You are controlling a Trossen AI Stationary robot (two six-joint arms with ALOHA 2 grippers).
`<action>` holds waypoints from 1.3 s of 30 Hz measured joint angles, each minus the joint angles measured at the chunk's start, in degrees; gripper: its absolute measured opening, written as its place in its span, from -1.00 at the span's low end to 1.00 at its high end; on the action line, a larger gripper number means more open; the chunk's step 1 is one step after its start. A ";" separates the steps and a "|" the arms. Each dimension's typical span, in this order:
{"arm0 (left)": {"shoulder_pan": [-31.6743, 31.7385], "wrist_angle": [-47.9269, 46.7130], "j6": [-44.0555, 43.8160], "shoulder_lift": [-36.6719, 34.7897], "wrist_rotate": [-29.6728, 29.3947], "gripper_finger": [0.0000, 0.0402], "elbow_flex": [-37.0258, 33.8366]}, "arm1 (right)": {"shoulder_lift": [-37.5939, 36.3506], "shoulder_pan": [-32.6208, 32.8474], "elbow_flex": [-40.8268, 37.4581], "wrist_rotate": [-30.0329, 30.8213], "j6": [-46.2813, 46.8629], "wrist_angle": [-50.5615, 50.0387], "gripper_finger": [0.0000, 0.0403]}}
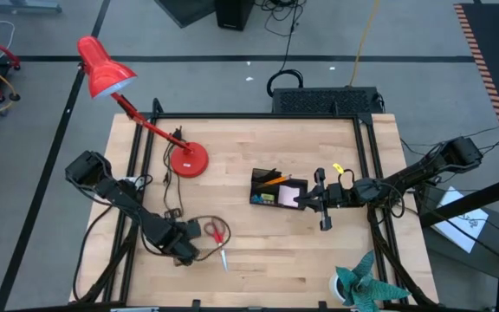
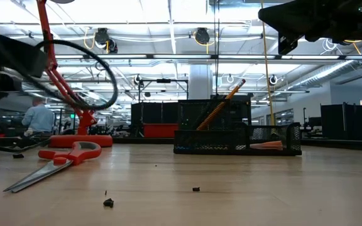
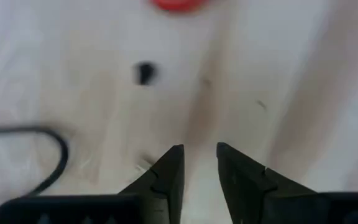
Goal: Pick and place office supplies into organizer
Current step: Put the green binder clip into the black desk organizer
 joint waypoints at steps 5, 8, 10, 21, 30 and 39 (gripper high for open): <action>-0.59 -0.44 18.64 -0.08 5.90 -0.70 0.70 | 0.00 0.00 0.00 0.00 1.12 -0.01 -1.00; -1.03 -2.58 22.05 -0.14 6.06 -0.84 0.63 | 0.00 0.00 0.00 0.00 1.75 -0.14 -1.00; -0.82 -3.89 22.47 -0.15 4.25 -0.92 0.66 | 0.00 0.00 0.00 0.00 2.34 -0.51 -1.00; -0.28 -9.22 19.60 -5.30 -0.23 -0.79 0.74 | 0.01 -0.02 0.00 0.21 2.63 -1.00 -1.00; -1.77 -7.26 23.00 -9.61 -4.78 -0.73 0.76 | 0.02 -0.02 0.00 0.28 2.69 -1.05 -1.00; -3.82 -7.88 40.25 -9.59 -4.22 -0.97 0.76 | 0.02 0.00 0.00 0.28 4.11 -1.24 -1.00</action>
